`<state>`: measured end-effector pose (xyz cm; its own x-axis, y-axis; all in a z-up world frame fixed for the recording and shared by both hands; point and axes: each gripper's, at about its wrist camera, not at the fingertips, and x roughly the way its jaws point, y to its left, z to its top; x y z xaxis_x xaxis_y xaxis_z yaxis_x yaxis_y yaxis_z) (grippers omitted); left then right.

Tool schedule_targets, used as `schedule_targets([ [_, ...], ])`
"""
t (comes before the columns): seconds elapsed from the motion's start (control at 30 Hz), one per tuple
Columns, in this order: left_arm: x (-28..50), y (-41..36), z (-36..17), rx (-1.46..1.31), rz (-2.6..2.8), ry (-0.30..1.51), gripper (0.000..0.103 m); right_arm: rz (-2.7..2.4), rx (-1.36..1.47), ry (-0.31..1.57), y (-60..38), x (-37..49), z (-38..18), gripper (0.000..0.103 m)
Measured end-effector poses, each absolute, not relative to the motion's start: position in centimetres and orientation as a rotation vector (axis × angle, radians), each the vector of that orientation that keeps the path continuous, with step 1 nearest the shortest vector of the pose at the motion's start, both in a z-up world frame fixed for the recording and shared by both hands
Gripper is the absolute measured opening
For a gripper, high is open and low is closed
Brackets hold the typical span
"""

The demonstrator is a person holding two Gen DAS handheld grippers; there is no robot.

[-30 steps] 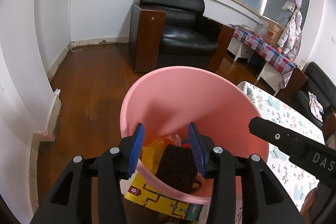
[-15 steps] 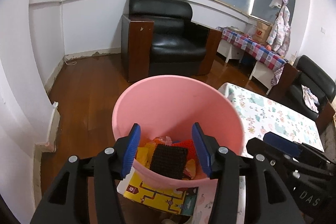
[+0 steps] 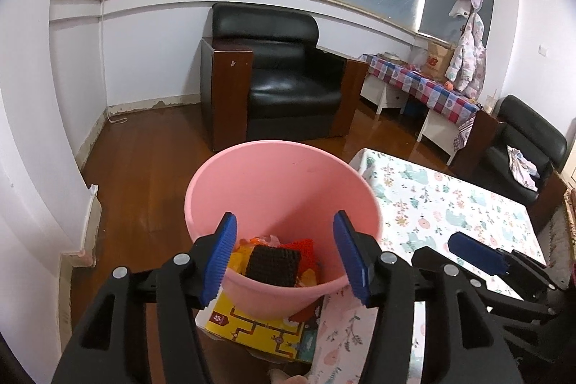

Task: Collect trash

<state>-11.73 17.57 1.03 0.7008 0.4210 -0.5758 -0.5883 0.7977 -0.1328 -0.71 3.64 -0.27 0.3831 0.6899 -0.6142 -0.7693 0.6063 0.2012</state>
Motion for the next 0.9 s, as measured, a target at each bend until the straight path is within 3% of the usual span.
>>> schedule_targets([
  [0.9,-12.6,13.4,2.1,-0.298,0.536,0.553,0.055,0.863,-0.053,0.71,0.0,-0.9,0.3,0.054],
])
